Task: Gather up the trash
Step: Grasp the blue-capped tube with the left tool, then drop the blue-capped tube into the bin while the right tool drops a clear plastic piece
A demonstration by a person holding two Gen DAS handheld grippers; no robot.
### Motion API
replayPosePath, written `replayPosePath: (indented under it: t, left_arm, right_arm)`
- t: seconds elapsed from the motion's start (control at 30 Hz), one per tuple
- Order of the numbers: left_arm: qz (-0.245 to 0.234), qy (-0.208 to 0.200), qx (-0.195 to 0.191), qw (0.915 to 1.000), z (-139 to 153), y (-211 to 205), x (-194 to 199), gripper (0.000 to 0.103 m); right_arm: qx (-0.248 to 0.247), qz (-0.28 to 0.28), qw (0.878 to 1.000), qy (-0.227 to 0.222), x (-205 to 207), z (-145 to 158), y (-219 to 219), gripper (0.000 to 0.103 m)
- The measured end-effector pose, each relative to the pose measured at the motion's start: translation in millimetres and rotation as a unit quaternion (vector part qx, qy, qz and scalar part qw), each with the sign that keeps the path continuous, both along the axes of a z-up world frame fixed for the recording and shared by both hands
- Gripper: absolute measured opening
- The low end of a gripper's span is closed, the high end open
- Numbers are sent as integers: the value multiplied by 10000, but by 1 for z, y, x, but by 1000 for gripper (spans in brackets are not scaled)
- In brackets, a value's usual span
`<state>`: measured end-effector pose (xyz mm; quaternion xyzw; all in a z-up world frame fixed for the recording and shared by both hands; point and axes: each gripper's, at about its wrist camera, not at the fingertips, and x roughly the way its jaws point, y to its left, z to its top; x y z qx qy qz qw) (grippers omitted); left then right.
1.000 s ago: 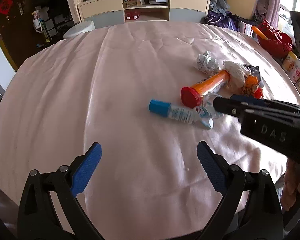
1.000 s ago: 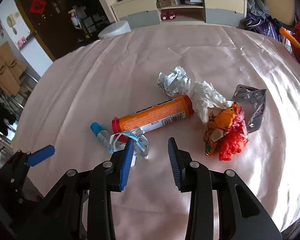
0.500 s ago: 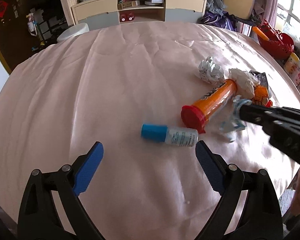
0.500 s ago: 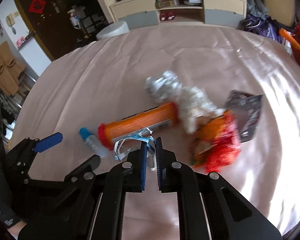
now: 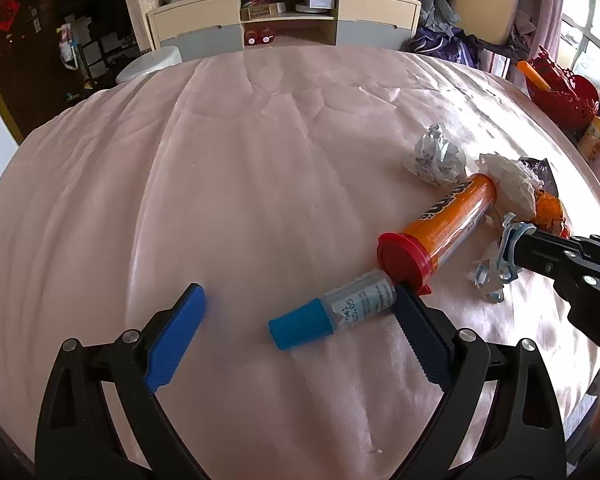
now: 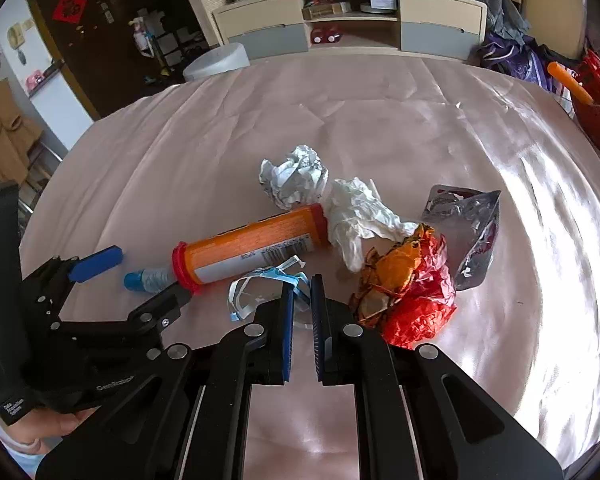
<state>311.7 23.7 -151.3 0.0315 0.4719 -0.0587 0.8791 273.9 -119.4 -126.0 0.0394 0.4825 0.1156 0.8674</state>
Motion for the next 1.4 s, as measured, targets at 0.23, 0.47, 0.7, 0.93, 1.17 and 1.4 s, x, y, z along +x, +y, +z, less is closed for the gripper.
replayPosePath:
  t: [0.23,0.47,0.7,0.93,1.17,1.4]
  left_arm:
    - [68,10,-2,10000,-1,-5,2,94]
    - [108,-91,2,9999,1,-6,4,80]
    - [61,-79,32,9999,6,-2,-5,55]
    - [-146,-64,69,9998,7,-5,-26,54]
    - [-323,211,67,9992,11,-13,-56,20]
    - [-343,207,205,9990,11,-19,-90,20]
  right_arm:
    - [-40,1,10000,-72,2,6,1,10]
    - [-55,-34,10000,-53,1,4,-3,10]
    - [-24,-43,10000,-63,-5,5,-7,10]
    - [-2,-47,10000,-87,-19,13,-9,10]
    - [15,7,10000,-84,-46,26,-7,10]
    - [99,2,9999,-134,-84,42,-7,10]
